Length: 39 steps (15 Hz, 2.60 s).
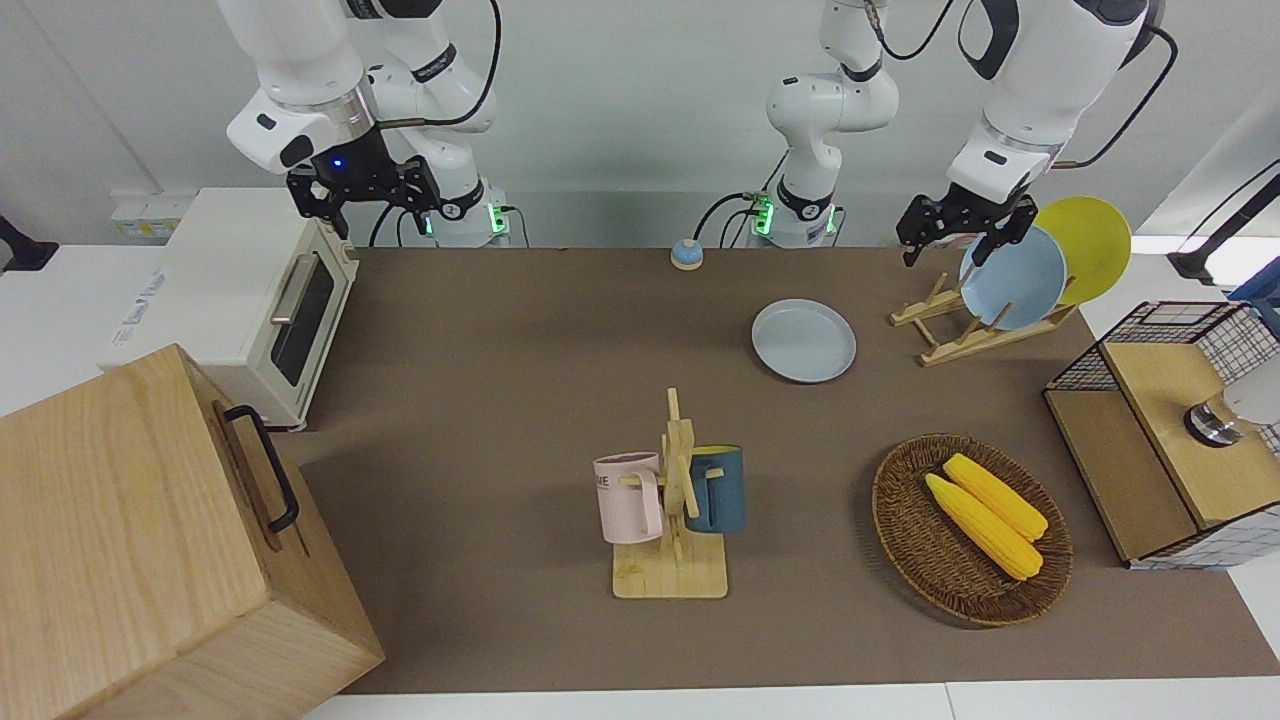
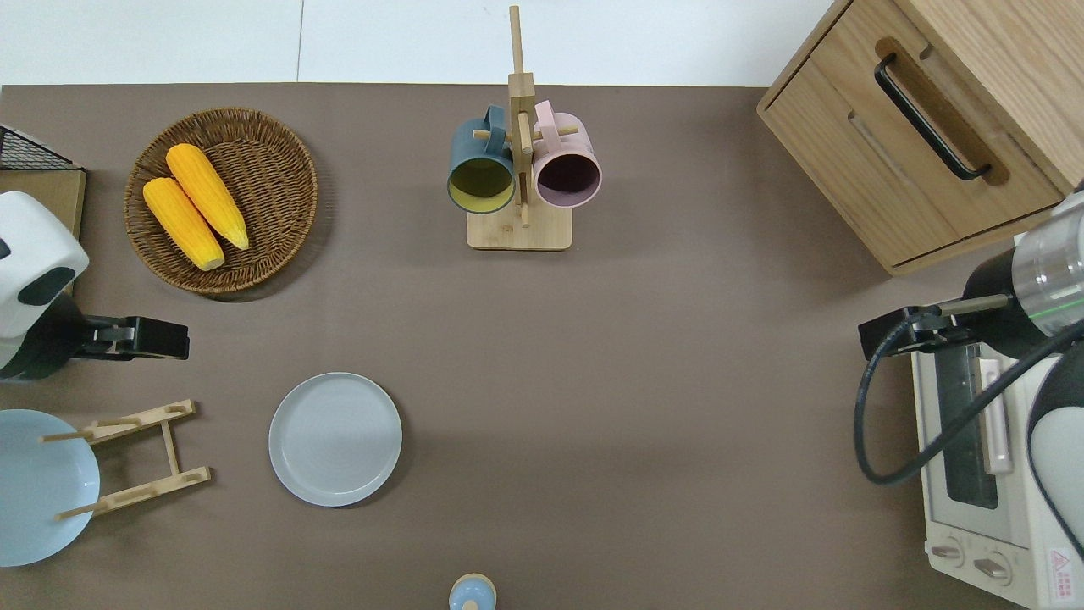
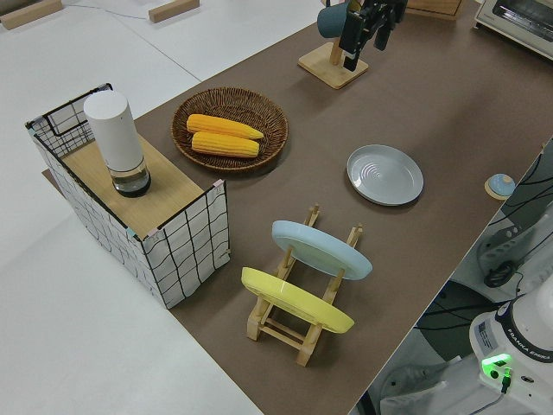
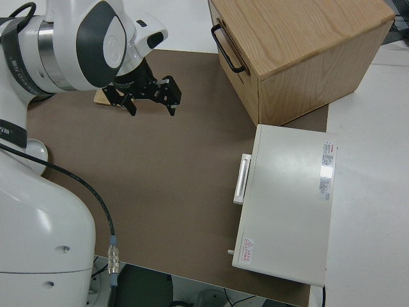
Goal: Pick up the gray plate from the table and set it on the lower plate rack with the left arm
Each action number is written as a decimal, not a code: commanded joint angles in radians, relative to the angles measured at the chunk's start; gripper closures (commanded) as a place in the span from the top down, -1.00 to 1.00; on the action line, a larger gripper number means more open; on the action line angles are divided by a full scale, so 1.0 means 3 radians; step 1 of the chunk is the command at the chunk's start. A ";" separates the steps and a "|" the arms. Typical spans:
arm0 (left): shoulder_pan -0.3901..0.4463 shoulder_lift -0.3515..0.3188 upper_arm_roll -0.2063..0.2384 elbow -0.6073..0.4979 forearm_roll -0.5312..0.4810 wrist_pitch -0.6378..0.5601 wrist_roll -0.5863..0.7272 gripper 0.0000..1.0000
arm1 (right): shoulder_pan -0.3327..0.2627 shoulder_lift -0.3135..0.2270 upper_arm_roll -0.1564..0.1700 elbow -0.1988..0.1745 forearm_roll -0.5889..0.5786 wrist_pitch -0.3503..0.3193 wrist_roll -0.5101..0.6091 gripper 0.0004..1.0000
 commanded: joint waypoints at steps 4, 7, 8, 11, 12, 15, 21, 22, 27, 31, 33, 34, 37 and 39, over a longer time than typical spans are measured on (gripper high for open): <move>0.0030 0.0047 0.0042 0.0094 -0.0030 -0.0064 0.0018 0.99 | -0.0077 -0.0007 0.0071 0.0024 -0.0021 -0.0036 0.0039 0.97; 0.0030 0.0052 0.0042 0.0094 -0.0025 -0.0069 -0.0013 0.99 | -0.0077 -0.0007 0.0066 0.0024 -0.0021 -0.0041 0.0039 0.97; 0.0030 0.0052 0.0042 0.0094 -0.0025 -0.0069 -0.0013 0.99 | -0.0077 -0.0007 0.0071 0.0024 -0.0021 -0.0036 0.0039 0.97; 0.0035 0.0052 0.0042 0.0084 -0.0014 -0.0069 -0.0028 0.98 | -0.0077 -0.0007 0.0071 0.0024 -0.0021 -0.0036 0.0039 0.97; 0.0035 0.0057 0.0042 0.0084 -0.0014 -0.0074 -0.0029 0.98 | -0.0077 -0.0007 0.0066 0.0024 -0.0021 -0.0036 0.0039 0.97; 0.0040 0.0057 0.0042 0.0058 -0.0014 -0.0079 -0.0034 0.98 | -0.0077 -0.0007 0.0071 0.0024 -0.0021 -0.0036 0.0039 0.97; 0.0045 0.0001 0.0042 -0.0130 -0.0004 -0.0110 -0.0064 0.99 | -0.0077 -0.0007 0.0071 0.0024 -0.0021 -0.0036 0.0039 0.97; 0.0050 -0.0050 0.0042 -0.0242 -0.0004 -0.0095 -0.0069 0.99 | -0.0077 -0.0007 0.0071 0.0024 -0.0021 -0.0036 0.0039 0.97; 0.0071 -0.0500 0.0042 -0.1024 -0.0050 0.0385 -0.0064 0.99 | -0.0077 -0.0007 0.0066 0.0024 -0.0021 -0.0036 0.0039 0.97; 0.0071 -0.0602 0.0042 -0.1419 -0.0050 0.0733 -0.0064 0.99 | -0.0077 -0.0007 0.0071 0.0024 -0.0021 -0.0036 0.0039 0.97; 0.0071 -0.0603 0.0042 -0.1572 -0.0055 0.0886 -0.0064 0.99 | -0.0077 -0.0007 0.0071 0.0024 -0.0021 -0.0036 0.0039 0.97; 0.0071 -0.0603 0.0042 -0.1644 -0.0055 0.0958 -0.0064 0.99 | -0.0077 -0.0007 0.0071 0.0024 -0.0021 -0.0036 0.0039 0.97; 0.0066 -0.0603 0.0042 -0.1843 -0.0055 0.1137 -0.0064 0.99 | -0.0077 -0.0007 0.0071 0.0024 -0.0021 -0.0036 0.0039 0.97; 0.0066 -0.0603 0.0042 -0.1986 -0.0055 0.1295 -0.0059 0.99 | -0.0077 -0.0007 0.0071 0.0024 -0.0021 -0.0036 0.0039 0.97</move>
